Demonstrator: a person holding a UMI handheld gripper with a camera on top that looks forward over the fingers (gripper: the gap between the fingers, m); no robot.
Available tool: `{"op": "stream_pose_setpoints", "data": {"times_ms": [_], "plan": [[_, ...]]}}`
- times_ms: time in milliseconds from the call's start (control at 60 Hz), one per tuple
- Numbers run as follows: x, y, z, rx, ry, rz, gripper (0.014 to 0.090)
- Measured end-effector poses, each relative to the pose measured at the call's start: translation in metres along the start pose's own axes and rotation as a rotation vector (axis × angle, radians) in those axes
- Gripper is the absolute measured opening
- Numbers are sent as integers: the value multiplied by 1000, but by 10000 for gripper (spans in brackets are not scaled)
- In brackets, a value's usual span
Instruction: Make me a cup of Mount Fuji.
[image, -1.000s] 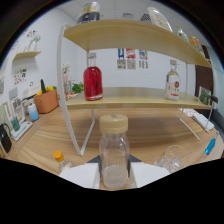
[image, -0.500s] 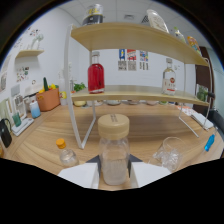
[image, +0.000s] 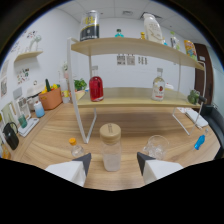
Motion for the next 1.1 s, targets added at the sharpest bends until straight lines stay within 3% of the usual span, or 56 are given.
{"op": "stream_pose_setpoints", "data": {"times_ms": [350, 683, 900, 1100], "plan": [[68, -77, -73, 50, 85, 20, 864], [101, -265, -118, 236, 118, 5, 850], [106, -351, -97, 361, 81, -14, 853], [116, -357, -28, 348, 62, -20, 799]]}}
